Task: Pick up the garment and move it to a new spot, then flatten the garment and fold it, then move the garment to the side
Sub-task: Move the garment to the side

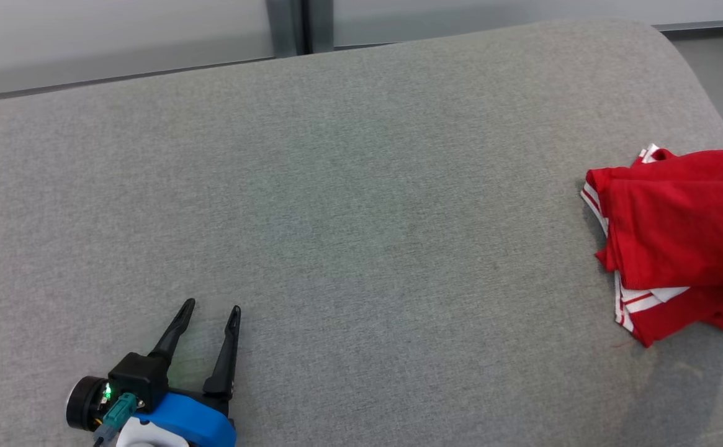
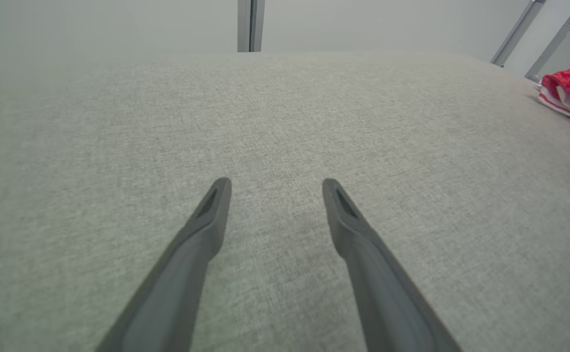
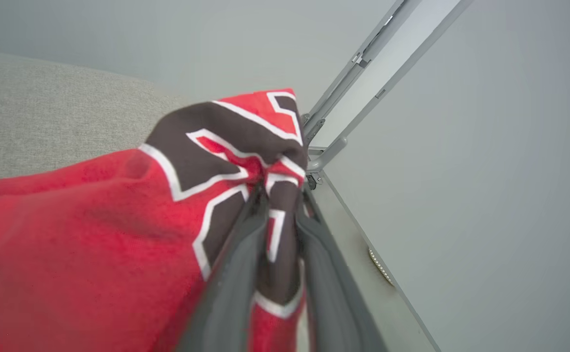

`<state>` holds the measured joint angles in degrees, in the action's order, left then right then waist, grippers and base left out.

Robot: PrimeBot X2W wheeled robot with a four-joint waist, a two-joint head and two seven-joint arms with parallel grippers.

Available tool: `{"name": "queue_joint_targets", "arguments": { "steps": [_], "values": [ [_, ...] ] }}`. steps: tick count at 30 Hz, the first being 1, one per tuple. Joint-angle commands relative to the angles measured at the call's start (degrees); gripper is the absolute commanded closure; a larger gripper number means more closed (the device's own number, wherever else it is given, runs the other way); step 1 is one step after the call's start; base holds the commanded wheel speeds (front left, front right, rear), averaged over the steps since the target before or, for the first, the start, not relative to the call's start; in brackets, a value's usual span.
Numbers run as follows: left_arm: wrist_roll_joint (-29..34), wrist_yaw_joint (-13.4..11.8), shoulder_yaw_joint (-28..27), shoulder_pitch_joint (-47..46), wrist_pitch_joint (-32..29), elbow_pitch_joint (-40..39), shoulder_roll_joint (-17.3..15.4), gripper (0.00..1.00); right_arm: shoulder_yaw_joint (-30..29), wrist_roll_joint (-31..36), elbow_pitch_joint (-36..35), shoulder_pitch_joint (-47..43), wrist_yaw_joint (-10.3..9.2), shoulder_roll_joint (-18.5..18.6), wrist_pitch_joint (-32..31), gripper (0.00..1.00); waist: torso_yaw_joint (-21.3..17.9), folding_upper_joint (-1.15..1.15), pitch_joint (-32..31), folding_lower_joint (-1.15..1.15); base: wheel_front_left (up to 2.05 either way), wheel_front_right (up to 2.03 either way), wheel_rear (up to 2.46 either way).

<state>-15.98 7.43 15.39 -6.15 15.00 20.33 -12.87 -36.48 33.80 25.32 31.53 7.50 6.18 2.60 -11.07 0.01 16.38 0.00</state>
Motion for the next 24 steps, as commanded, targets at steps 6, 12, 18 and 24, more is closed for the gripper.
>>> {"name": "queue_joint_targets", "arguments": {
  "steps": [6, 12, 18, 24],
  "values": [
    [0.10, 0.10, -1.06, -1.37, 0.23, 0.71, 0.06, 0.00, -5.37, 0.78, -1.78, 2.32, 0.00, -2.49, 5.17, 0.00, 2.33, -0.01, 0.15, 0.00, 0.00, 0.00, 0.00],
    [1.20, 0.10, -3.91, -0.92, 0.23, 1.09, 1.72, 0.00, 2.32, -7.52, 7.13, 4.26, 0.00, -3.29, 12.10, 0.00, 3.72, -0.01, -2.37, 0.00, 0.00, 0.00, 0.00],
    [2.20, 0.10, -8.01, -1.18, 0.23, 2.54, 3.75, 0.00, 18.71, -25.05, 9.15, -2.04, 0.00, -3.23, 12.57, 0.00, 6.22, -0.01, -4.53, 0.00, 0.00, 0.00, 0.00],
    [3.65, 0.10, -11.87, -1.96, 0.23, 3.84, 5.40, 0.00, 28.42, -34.63, 7.26, -10.21, 0.00, -3.14, 12.62, 0.00, 9.49, -0.01, -6.04, 0.00, 0.00, 0.00, 0.00]
  ]
}}
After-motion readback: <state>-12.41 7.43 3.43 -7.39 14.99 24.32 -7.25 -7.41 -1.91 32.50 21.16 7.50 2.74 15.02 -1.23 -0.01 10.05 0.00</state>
